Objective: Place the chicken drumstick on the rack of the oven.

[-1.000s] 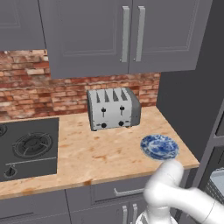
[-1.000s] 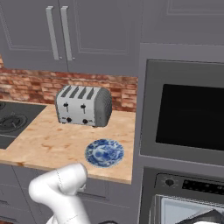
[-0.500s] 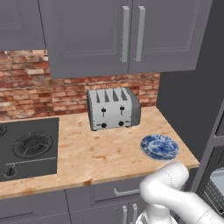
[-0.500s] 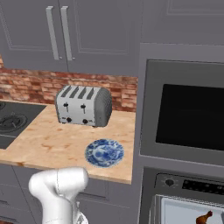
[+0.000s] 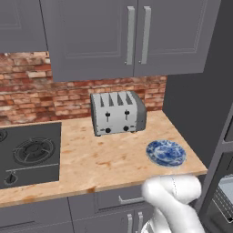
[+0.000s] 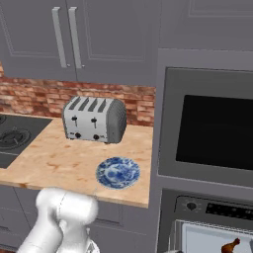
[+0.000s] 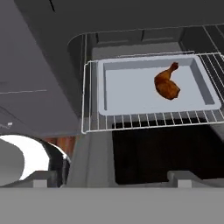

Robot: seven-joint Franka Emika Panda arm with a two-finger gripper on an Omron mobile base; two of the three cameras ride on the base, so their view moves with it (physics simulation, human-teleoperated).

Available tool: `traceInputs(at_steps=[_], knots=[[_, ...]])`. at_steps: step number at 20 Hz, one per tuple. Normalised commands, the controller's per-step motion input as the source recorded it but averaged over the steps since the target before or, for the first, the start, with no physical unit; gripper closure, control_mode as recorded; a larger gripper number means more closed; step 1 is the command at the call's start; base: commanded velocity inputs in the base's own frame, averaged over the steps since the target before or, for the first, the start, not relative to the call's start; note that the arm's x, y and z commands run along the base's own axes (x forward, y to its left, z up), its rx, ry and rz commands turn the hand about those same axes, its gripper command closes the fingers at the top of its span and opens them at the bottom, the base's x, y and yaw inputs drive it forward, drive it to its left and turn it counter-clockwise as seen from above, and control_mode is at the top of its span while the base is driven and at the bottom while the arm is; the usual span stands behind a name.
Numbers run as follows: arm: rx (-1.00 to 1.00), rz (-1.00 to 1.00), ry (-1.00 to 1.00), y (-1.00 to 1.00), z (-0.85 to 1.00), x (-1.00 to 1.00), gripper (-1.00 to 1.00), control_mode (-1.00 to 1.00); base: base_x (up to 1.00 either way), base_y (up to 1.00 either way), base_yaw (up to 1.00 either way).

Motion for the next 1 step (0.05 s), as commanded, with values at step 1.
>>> traceInputs(at_steps=[1], knots=[[-0.19, 0.00, 0.00, 1.00, 0.19, -0.01, -1.00, -1.00, 0.00, 0.00, 0.00]])
